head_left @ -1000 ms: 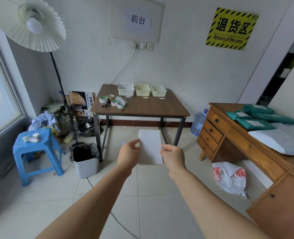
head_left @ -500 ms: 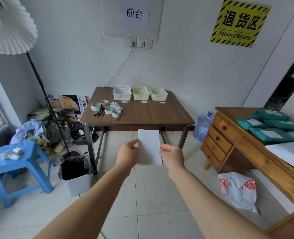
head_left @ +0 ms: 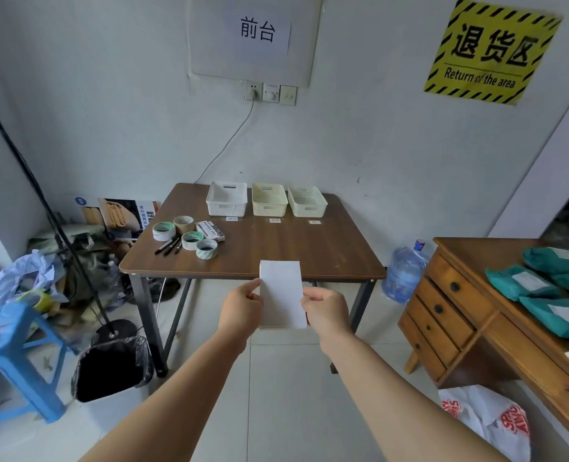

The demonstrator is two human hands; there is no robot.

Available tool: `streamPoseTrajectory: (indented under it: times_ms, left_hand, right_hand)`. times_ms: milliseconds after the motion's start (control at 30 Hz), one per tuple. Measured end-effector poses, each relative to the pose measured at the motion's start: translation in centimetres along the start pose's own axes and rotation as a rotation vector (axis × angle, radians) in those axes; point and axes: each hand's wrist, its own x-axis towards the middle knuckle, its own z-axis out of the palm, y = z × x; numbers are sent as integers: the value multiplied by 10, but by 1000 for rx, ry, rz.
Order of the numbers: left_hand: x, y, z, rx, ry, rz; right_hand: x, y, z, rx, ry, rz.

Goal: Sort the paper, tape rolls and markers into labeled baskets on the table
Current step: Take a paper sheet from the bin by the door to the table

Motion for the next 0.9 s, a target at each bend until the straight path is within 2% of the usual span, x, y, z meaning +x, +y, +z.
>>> streamPoseTrajectory:
  times_ms: [333,533,900]
  left_hand:
    - [110,14,26,44,2,7]
    - [211,20,30,14,45,-13]
    - [365,35,21,136,2,-43]
  right_hand:
    - [119,-12,34,10,-68,22]
    - [205,-30,78,31,-79,24]
    - [333,-66,150,20,-71,76]
